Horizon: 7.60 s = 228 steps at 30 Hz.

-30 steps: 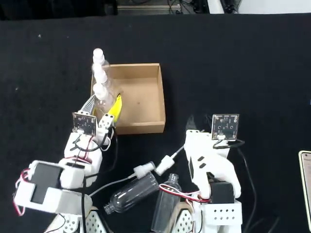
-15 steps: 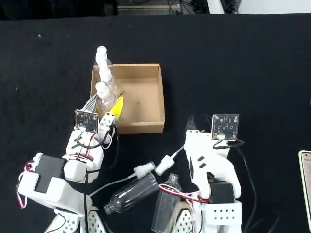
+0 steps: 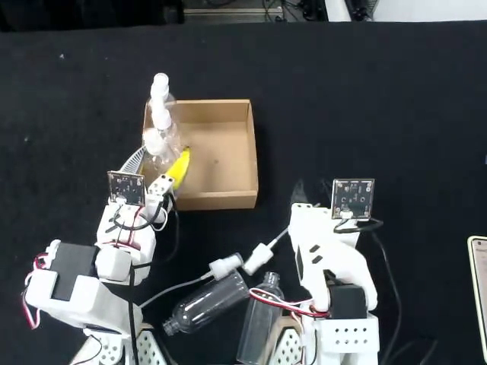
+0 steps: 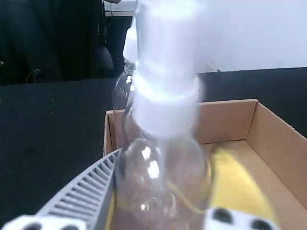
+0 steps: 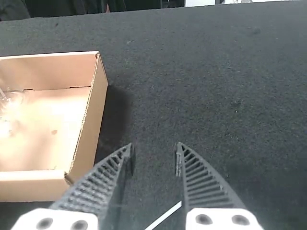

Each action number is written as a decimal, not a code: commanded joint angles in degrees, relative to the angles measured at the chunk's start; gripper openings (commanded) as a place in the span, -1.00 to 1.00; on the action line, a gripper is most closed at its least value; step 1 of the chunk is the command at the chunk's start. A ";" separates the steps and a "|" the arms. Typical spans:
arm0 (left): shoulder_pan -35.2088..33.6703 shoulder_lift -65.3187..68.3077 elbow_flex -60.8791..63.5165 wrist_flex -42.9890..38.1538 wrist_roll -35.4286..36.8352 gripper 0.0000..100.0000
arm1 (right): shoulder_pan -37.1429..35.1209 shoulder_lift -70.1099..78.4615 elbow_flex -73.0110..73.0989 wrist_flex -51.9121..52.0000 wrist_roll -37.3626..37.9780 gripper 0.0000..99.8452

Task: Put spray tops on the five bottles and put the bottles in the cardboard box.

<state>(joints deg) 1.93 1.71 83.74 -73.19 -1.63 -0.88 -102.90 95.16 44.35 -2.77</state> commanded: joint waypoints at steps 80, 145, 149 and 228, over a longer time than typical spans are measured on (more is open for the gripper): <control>-38.90 -92.92 -3.03 116.13 -8.97 -0.51 | -0.53 -5.49 -4.53 2.73 1.93 -0.77; -54.99 -94.51 0.92 125.36 10.55 -0.51 | -59.16 81.10 -41.19 21.19 41.85 -0.29; -54.99 -94.59 1.45 124.48 10.55 -0.51 | -59.08 82.42 -41.71 18.37 36.84 -0.35; -63.60 -93.98 1.45 121.93 13.27 -0.51 | -37.19 77.23 -60.00 39.74 28.48 -0.71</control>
<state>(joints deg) -60.92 -92.44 86.29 50.07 11.12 -43.52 -18.24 38.81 79.52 26.15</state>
